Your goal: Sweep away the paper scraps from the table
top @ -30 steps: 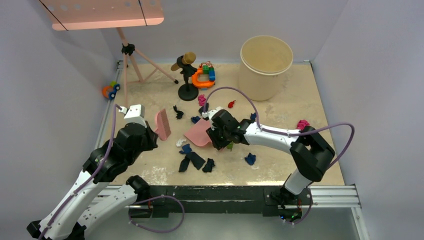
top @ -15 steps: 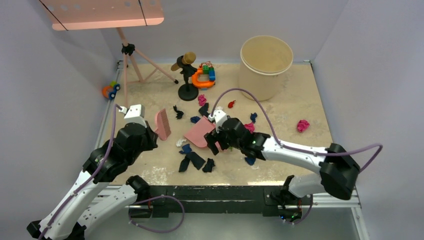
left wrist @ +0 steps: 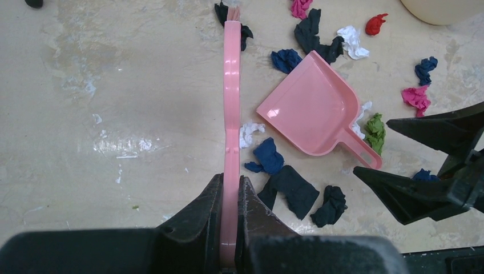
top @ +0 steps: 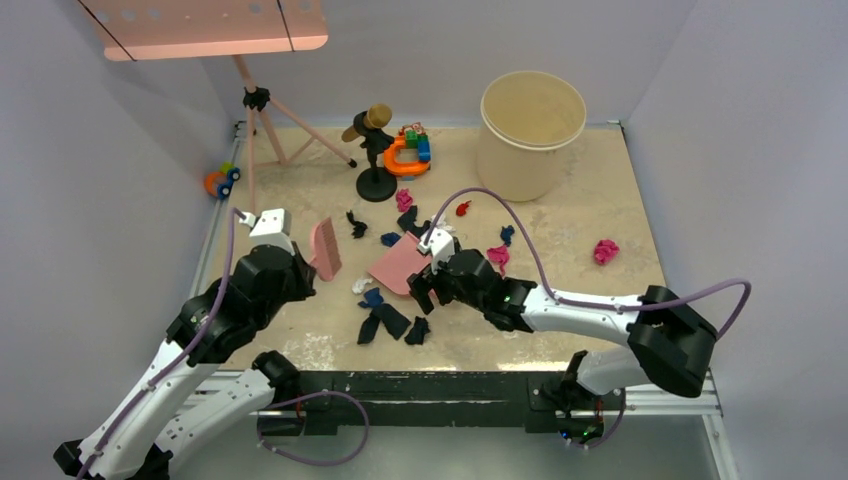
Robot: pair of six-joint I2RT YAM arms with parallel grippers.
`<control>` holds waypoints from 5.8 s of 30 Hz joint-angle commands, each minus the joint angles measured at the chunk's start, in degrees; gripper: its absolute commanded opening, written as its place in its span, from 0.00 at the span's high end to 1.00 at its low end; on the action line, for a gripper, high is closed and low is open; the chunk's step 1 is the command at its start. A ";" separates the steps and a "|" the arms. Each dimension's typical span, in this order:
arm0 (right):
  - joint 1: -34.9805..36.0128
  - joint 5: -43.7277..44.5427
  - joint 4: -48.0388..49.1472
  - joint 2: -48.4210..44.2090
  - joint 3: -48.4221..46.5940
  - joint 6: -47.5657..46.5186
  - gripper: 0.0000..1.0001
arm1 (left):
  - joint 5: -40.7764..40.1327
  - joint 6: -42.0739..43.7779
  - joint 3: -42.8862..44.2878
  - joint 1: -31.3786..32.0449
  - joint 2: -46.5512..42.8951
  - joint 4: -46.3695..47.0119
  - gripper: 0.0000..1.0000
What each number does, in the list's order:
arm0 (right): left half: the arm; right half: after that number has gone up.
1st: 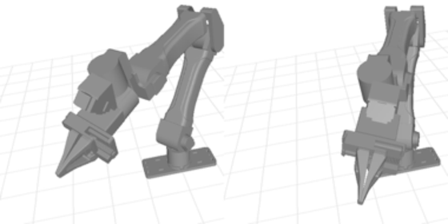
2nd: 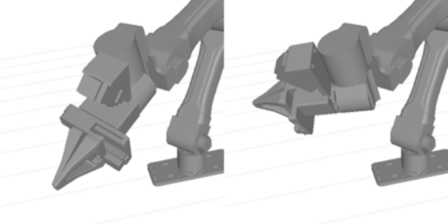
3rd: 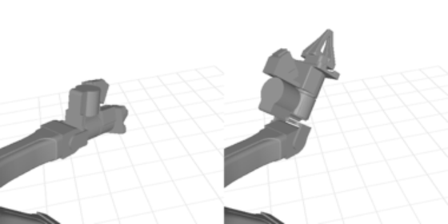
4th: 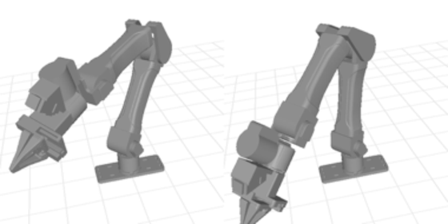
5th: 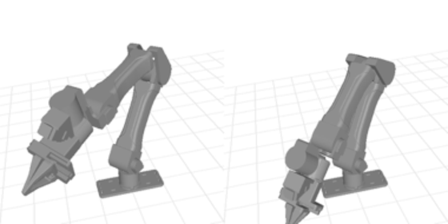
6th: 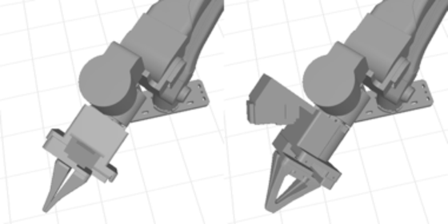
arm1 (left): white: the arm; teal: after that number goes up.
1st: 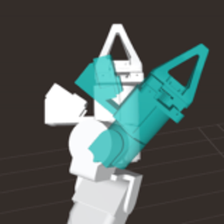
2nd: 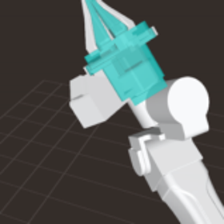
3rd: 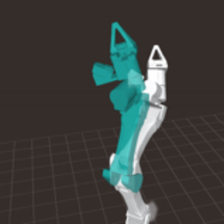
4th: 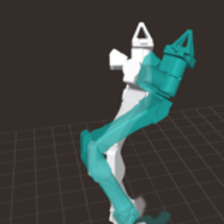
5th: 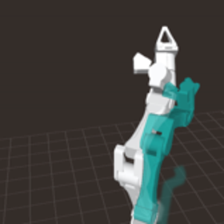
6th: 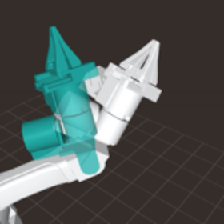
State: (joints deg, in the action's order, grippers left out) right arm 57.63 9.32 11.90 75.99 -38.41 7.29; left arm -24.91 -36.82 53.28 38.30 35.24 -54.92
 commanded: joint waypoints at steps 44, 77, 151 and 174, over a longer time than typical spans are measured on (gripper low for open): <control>0.56 3.28 -2.21 7.20 -2.35 0.74 1.00 | -2.01 5.78 3.86 -0.12 4.88 2.16 1.00; -3.92 25.73 -51.10 -34.48 -4.37 33.64 1.00 | -13.33 33.98 42.52 -0.01 73.09 -7.89 1.00; -4.01 30.38 -56.74 -35.74 -10.43 38.39 1.00 | -3.42 -23.45 41.10 7.93 47.85 -47.74 1.00; -3.96 30.32 -55.88 -36.48 -9.65 38.93 1.00 | 17.83 -39.62 23.47 8.01 49.99 -31.09 1.00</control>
State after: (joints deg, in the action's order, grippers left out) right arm 53.93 38.89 -45.41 40.42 -47.05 45.23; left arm -11.49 -77.28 71.24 46.28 81.87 -89.49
